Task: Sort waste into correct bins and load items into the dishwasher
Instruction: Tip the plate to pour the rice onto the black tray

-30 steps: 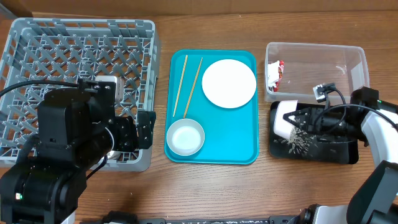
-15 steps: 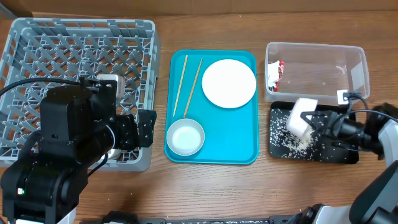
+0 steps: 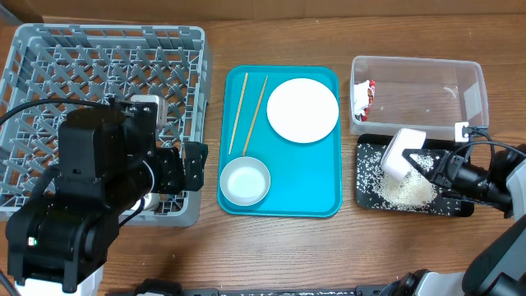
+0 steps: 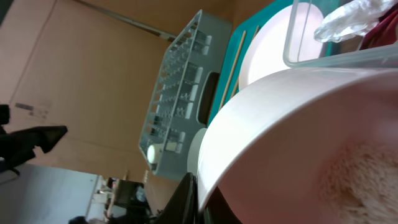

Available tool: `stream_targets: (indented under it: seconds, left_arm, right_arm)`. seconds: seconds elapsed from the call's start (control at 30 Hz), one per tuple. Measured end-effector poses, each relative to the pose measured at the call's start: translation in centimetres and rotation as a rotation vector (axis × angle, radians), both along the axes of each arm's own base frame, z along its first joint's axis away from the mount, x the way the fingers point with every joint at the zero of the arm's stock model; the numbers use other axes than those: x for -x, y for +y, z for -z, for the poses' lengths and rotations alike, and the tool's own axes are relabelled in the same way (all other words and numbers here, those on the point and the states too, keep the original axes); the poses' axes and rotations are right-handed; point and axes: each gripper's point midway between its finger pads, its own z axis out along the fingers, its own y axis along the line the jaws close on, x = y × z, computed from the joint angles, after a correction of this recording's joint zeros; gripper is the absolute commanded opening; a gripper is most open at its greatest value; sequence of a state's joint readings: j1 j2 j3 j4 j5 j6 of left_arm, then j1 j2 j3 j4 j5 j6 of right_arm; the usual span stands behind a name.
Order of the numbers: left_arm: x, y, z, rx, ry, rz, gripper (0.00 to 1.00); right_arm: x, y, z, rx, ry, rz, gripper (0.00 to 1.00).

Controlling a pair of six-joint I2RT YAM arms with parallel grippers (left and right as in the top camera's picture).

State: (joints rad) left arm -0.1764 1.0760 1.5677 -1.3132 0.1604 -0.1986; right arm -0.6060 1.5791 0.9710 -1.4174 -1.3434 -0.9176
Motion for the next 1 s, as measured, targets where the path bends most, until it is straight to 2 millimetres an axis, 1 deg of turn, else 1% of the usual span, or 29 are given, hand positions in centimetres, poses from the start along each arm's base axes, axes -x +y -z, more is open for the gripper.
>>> stream_targets:
  seconds: [0.1, 0.17, 0.23, 0.33, 0.43, 0.5, 0.57, 0.73, 0.83, 0.93, 1.0]
  left_arm:
    - [-0.2, 0.0, 0.2, -0.001, 0.007, 0.000, 1.00]
    - [-0.2, -0.1, 0.3, -0.002, 0.011, 0.000, 1.00]
    - [-0.3, -0.1, 0.4, -0.003, 0.016, 0.000, 1.00]
    - [-0.6, -0.1, 0.6, -0.004, 0.025, 0.000, 1.00]
    - [-0.8, -0.1, 0.9, -0.006, 0.036, 0.000, 1.00]
    - [-0.9, -0.2, 1.0, -0.008, 0.043, 0.000, 1.00]
    - [-1.1, -0.2, 1.2, -0.009, 0.050, 0.000, 1.00]
    - [-1.6, -0.3, 1.8, -0.013, 0.075, 0.000, 1.00]
    - [-1.9, -0.3, 2.2, -0.016, 0.091, 0.000, 1.00]
    - [-2.3, -0.4, 2.7, -0.019, 0.110, 0.000, 1.00]
    - [-2.6, -0.5, 3.0, -0.022, 0.123, 0.000, 1.00]
  right_arm:
    - [-0.2, -0.1, 0.0, 0.018, -0.039, -0.003, 0.04]
    - [-0.4, -0.1, -0.1, 0.006, -0.036, 0.003, 0.04]
    - [0.0, 0.4, -0.7, -0.037, -0.009, 0.002, 0.04]
    - [-0.1, 0.9, -0.6, -0.020, -0.041, -0.023, 0.04]
    - [0.2, 1.4, -1.1, -0.064, -0.002, -0.022, 0.04]
    - [0.2, 1.6, -1.1, -0.055, -0.023, -0.035, 0.04]
    - [-0.1, 1.6, -0.9, -0.035, -0.054, -0.042, 0.04]
    - [-0.3, 1.4, -0.7, -0.024, -0.058, -0.038, 0.04]
    - [-0.2, 1.4, -0.8, -0.050, -0.021, -0.029, 0.04]
    - [-0.2, 1.4, -0.8, -0.045, -0.022, -0.031, 0.04]
    - [0.2, 1.6, -1.0, -0.074, 0.017, -0.028, 0.04]
